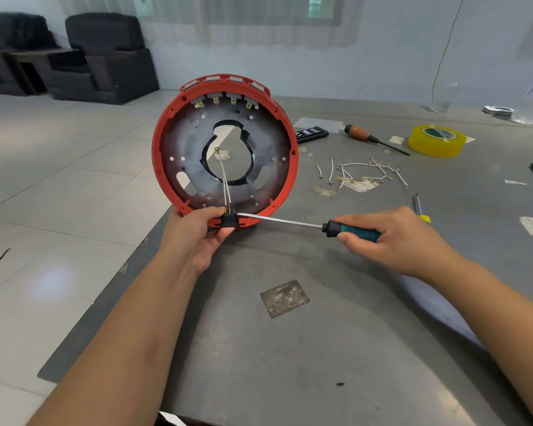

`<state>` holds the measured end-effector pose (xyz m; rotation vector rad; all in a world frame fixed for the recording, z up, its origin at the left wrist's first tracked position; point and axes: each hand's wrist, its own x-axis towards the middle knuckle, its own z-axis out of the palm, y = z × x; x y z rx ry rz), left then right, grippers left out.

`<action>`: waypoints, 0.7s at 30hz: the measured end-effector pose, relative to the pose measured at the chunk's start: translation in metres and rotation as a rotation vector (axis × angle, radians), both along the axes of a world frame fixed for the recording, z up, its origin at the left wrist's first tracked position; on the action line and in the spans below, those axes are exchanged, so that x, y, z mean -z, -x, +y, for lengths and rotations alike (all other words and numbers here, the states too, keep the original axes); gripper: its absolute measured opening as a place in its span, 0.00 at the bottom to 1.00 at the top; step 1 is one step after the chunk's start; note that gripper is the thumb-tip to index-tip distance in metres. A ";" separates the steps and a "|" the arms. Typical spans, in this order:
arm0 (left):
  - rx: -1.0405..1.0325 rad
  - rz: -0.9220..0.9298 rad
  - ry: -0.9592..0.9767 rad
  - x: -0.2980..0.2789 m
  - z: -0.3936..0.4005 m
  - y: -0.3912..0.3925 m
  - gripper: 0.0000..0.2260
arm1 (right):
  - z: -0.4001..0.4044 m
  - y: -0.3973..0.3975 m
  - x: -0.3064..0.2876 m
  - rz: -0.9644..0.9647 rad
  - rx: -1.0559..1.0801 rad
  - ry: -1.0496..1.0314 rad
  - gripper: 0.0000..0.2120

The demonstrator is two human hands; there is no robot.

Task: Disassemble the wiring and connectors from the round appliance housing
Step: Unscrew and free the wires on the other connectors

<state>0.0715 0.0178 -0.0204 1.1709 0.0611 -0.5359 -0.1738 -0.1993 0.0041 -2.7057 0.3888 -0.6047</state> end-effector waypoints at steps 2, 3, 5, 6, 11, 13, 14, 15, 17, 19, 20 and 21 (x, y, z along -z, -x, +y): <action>0.010 -0.006 -0.009 0.000 0.001 0.001 0.13 | -0.002 0.000 -0.006 -0.016 -0.004 0.084 0.15; 0.013 -0.007 -0.011 -0.001 0.001 0.001 0.13 | -0.002 0.000 -0.009 -0.016 -0.007 0.123 0.15; 0.021 -0.013 -0.013 -0.001 0.002 0.002 0.12 | -0.002 -0.002 -0.016 -0.012 -0.027 0.183 0.15; 0.027 -0.017 -0.017 -0.001 0.002 0.002 0.12 | -0.002 -0.004 -0.019 -0.005 -0.036 0.205 0.16; 0.036 -0.036 -0.032 -0.001 0.001 0.003 0.14 | -0.008 -0.009 -0.034 0.025 -0.059 0.240 0.17; 0.038 -0.043 -0.036 -0.001 0.001 0.002 0.15 | -0.009 -0.010 -0.038 0.018 -0.072 0.238 0.16; 0.038 -0.044 -0.037 -0.001 0.000 0.002 0.15 | -0.009 -0.010 -0.039 0.015 -0.077 0.232 0.16; 0.039 -0.045 -0.039 -0.001 0.000 0.002 0.15 | -0.009 -0.011 -0.039 0.016 -0.081 0.223 0.16; 0.046 -0.056 -0.048 0.000 0.000 0.002 0.15 | -0.009 -0.012 -0.039 0.031 -0.080 0.214 0.15; 0.063 -0.076 -0.061 0.000 0.000 0.002 0.14 | -0.010 -0.012 -0.042 0.057 -0.069 0.227 0.16; 0.072 -0.088 -0.069 0.000 0.000 0.002 0.14 | -0.010 -0.013 -0.044 0.071 -0.062 0.237 0.16; 0.078 -0.099 -0.078 0.000 0.000 0.002 0.14 | -0.011 -0.013 -0.047 0.083 -0.059 0.252 0.16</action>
